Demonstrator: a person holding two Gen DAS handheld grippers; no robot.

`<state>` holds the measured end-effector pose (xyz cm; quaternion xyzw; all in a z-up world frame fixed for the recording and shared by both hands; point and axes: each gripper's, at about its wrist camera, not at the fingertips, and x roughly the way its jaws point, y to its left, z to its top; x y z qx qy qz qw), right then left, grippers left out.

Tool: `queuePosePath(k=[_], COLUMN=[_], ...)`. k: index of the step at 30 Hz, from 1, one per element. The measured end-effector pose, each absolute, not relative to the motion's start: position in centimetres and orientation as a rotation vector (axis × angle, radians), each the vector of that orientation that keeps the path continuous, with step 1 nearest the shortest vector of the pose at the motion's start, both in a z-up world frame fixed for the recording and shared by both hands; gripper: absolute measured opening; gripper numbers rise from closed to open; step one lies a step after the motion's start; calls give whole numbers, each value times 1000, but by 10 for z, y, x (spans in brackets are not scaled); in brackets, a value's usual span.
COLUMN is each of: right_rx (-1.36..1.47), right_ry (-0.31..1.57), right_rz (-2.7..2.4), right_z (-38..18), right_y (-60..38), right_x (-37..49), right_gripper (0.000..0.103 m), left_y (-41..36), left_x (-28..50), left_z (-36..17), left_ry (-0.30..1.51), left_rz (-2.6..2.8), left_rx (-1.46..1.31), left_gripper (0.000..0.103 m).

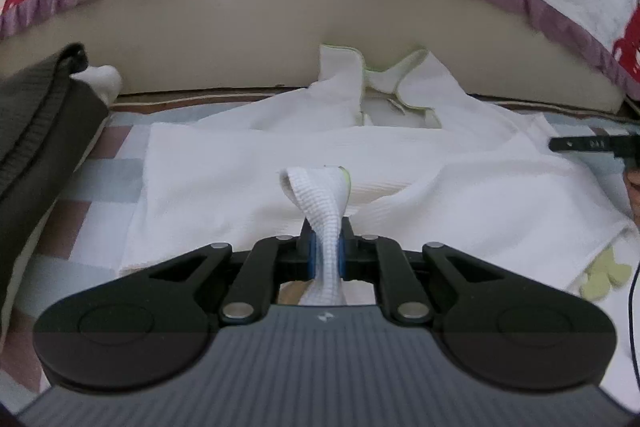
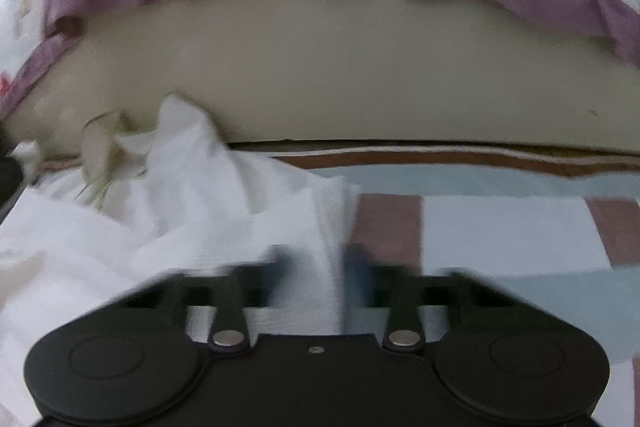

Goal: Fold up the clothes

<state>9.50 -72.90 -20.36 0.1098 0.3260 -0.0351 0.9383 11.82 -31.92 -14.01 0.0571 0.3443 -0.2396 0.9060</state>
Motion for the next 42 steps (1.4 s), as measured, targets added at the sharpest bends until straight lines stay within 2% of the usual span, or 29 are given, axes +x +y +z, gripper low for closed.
queuePosePath(k=[5, 8, 10, 14, 18, 20, 22, 24, 28, 29, 30, 31, 32, 33, 39, 42], right_rx=[279, 306, 326, 296, 244, 238, 227, 269, 389, 428, 468, 504, 544, 560, 580, 414], right_ry=[554, 546, 572, 641, 658, 656, 660, 679, 733, 750, 724, 685, 651, 640, 630, 705], right_rz=[-128, -172, -198, -237, -243, -246, -269, -301, -359, -372, -348, -316, -286, -250, 87, 345], right_z=[-178, -179, -189, -209, -204, -204, -201, -197, -187, -184, -178, -172, -166, -159, -114, -91], right_y=[-740, -748, -752, -746, -738, -739, -739, -744, -756, -759, -761, -762, -761, -755, -690, -617], right_x=[82, 78, 79, 85, 88, 88, 89, 85, 67, 60, 49, 38, 30, 26, 2, -14], right_gripper=[5, 4, 4, 4, 4, 6, 6, 11, 18, 26, 29, 38, 46, 47, 47, 47], left_y=[-308, -309, -311, -309, -289, -288, -290, -288, -278, -276, -276, -276, -275, -273, -250, -230], left_x=[112, 123, 141, 189, 199, 198, 197, 199, 184, 177, 170, 162, 155, 147, 90, 61], left_z=[-104, -98, -113, -167, -176, -170, -163, -160, -152, -150, -147, -143, -142, -140, -129, -126], left_ry=[424, 365, 423, 704, 755, 742, 724, 762, 867, 883, 892, 906, 918, 937, 1098, 1205], left_rz=[-512, -485, -454, -340, -266, -223, -171, -135, -135, -139, -136, -127, -127, -143, -248, -290], left_rx=[15, 29, 60, 76, 12, 51, 128, 157, 167, 173, 187, 202, 207, 200, 207, 200], left_gripper=[9, 9, 11, 16, 20, 29, 42, 52, 58, 61, 67, 71, 71, 72, 72, 75])
